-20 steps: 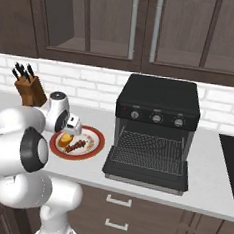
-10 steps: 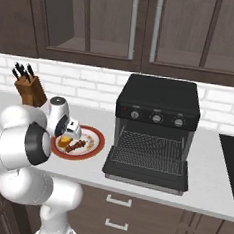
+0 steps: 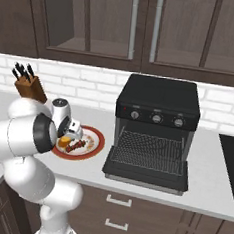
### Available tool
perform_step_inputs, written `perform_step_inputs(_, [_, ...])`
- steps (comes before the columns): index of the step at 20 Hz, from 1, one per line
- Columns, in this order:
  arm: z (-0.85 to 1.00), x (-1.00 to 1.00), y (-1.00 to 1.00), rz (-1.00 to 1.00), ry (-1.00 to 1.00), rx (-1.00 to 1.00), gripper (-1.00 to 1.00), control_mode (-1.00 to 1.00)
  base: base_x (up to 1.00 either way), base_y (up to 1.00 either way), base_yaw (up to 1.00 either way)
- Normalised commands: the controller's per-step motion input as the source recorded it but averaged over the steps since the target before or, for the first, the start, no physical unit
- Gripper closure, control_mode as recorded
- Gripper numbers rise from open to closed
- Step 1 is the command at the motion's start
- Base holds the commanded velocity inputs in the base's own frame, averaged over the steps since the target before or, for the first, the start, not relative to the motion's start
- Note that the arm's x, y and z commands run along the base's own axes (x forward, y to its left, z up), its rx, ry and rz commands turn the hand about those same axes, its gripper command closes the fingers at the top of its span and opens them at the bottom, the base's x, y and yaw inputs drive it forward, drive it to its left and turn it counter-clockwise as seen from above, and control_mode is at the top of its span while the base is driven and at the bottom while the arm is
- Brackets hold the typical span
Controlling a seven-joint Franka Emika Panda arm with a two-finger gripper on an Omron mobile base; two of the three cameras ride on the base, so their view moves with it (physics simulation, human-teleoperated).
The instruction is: Pick up the kebab skewer and baguette bread, and place them inside the toaster oven. Close the toaster oven door and start by setting the timer.
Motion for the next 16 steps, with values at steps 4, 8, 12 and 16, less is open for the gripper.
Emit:
perform_step_inputs(4, [-0.09,0.14,0.00,0.00,0.00,0.00,-1.00,-1.00,0.00,0.00,0.00])
perform_step_inputs(8, [-0.11,0.06,0.00,0.00,0.00,0.00,-1.00,-1.00,0.00,0.00,0.00])
perform_step_inputs(12, [-0.13,0.01,0.00,0.00,0.00,0.00,-1.00,-1.00,0.00,0.00,0.00])
perform_step_inputs(16, [-0.14,0.05,0.00,0.00,0.00,0.00,-1.00,-1.00,0.00,0.00,0.00])
